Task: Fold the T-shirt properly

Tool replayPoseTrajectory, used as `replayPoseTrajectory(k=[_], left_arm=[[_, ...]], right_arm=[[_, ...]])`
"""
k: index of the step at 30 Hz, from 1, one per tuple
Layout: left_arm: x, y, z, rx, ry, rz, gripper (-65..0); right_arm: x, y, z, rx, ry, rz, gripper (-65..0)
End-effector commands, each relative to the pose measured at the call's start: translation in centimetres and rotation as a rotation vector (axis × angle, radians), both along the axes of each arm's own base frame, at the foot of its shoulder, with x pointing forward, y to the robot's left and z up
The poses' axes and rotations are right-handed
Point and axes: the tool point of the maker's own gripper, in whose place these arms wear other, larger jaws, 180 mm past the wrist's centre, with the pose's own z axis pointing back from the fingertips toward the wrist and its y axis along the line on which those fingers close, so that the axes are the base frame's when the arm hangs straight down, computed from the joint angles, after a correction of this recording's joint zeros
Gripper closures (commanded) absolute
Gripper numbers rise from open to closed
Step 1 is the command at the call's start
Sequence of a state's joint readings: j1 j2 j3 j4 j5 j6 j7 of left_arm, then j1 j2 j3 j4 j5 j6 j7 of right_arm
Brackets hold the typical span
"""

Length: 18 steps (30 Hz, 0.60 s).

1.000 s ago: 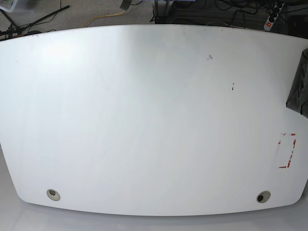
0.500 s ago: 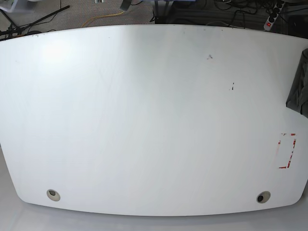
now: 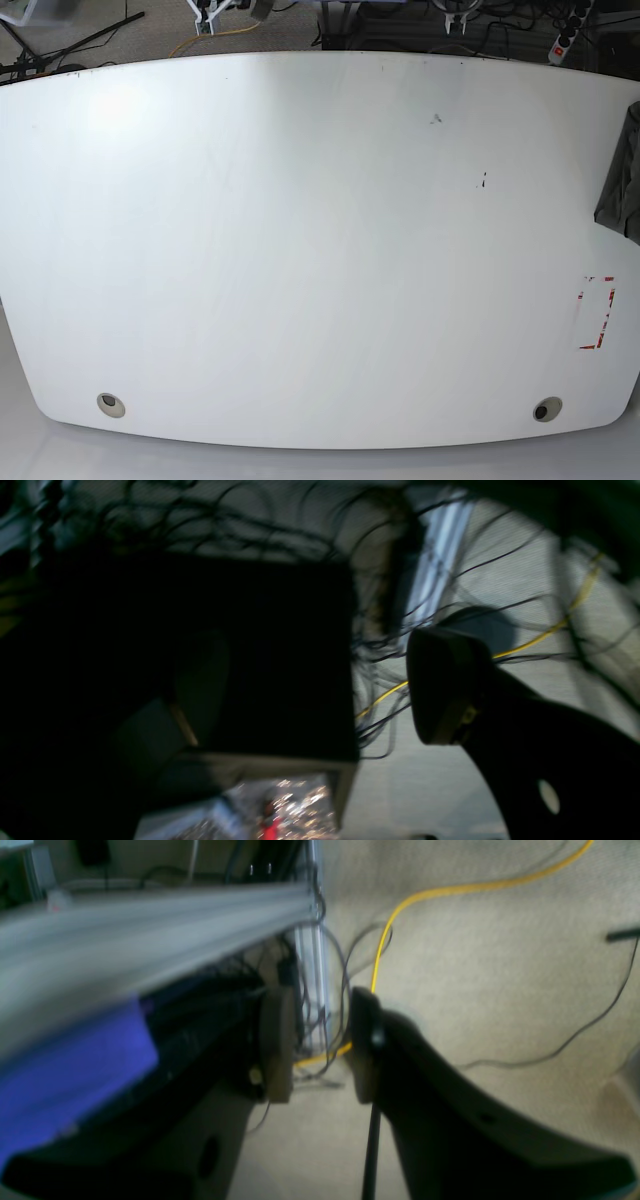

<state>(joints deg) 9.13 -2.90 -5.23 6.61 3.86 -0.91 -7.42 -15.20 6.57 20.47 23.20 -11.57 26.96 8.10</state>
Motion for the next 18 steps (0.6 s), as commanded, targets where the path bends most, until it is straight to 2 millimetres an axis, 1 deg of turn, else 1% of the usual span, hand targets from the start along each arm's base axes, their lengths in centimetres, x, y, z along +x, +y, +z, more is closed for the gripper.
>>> replayPoseTrajectory(k=[1, 3, 4, 7, 12, 18], left_arm=[[-1.2, 0.3, -0.1, 0.007, 0.053, 0.004, -51.1], [-0.9, 0.2, -0.1, 0.004, 0.067, 0.010, -51.1], [-0.3, 0.2, -0.2, 0.007, 0.058, 0.010, -51.1], [0.4, 0.6, -0.2, 0.027, 0.048, 0.008, -51.1], [-0.1, 0.4, -0.2, 0.024, 0.073, 0.011, -51.1], [0.0, 0.3, -0.2, 0.022, 0.071, 0.012, -51.1]], right_arm=[[-0.4, -0.5, -0.2, 0.002, 0.021, -0.010, -19.0], [0.1, -0.8, -0.4, 0.003, 0.029, -0.014, -19.0], [0.1, -0.7, -0.5, 0.008, 0.037, -0.015, -19.0], [0.2, -1.0, -0.6, 0.006, 0.063, -0.009, -19.0], [0.2, -0.9, -0.6, 0.008, 0.069, -0.005, -19.0], [0.1, -0.6, -0.7, 0.012, 0.070, -0.007, -19.2]])
